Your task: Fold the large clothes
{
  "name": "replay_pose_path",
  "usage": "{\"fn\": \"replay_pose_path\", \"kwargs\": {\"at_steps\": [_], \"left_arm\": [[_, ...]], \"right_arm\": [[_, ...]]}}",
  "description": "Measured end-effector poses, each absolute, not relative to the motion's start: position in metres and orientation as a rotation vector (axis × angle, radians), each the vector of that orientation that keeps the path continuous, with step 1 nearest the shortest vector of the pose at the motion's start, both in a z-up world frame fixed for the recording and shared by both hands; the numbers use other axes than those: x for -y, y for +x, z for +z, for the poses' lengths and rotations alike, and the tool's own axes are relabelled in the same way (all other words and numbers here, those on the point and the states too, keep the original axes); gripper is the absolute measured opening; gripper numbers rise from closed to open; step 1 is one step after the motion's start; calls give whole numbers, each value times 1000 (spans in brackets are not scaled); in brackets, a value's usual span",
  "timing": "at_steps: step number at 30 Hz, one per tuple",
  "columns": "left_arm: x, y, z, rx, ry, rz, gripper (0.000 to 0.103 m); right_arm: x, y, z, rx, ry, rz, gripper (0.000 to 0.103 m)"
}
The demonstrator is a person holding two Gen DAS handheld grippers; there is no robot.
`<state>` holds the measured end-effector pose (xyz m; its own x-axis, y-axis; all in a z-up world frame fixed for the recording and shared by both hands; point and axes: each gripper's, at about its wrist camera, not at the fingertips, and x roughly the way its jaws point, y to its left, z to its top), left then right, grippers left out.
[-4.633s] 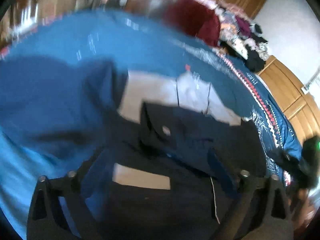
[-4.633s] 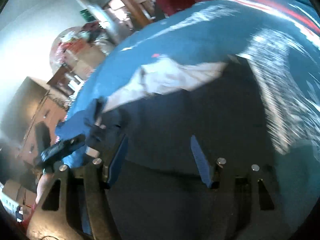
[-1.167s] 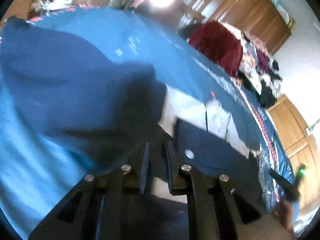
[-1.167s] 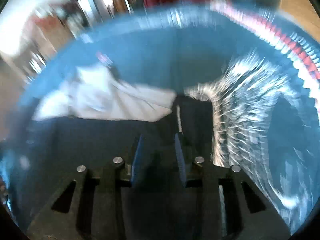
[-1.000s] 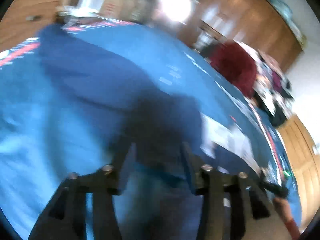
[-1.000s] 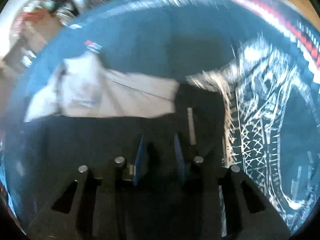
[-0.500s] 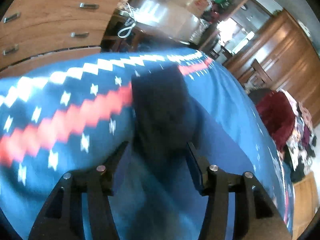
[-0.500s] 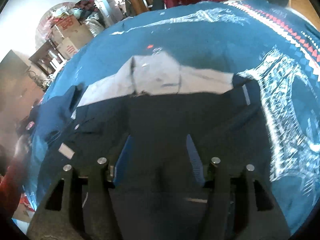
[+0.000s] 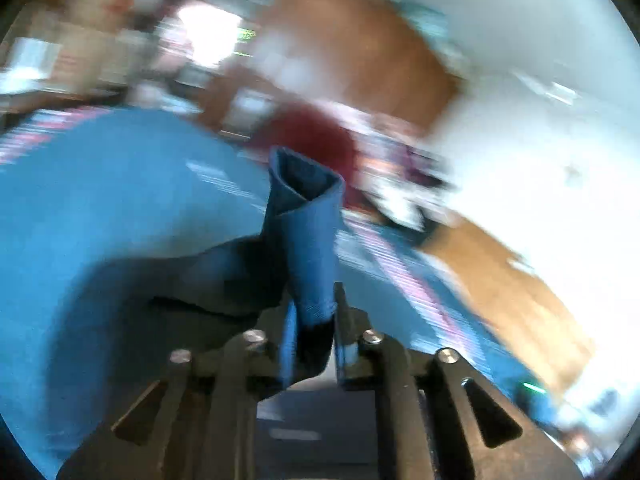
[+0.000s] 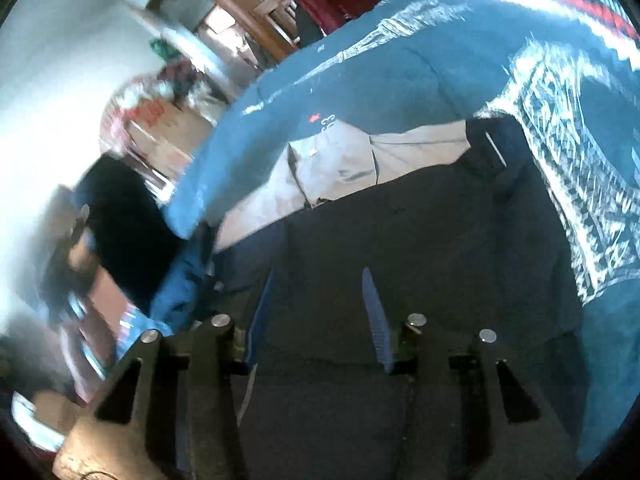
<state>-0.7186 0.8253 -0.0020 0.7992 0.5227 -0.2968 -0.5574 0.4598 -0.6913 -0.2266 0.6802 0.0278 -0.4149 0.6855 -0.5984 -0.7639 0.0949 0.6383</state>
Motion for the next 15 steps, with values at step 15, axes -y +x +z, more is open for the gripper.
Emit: {"fn": "replay_pose_path", "kwargs": {"at_steps": [15], "left_arm": [[-799,-774,-85,-84,-1096,894,70]], "right_arm": [[-750,-234,-45,-1483,-192,1642,51]]}}
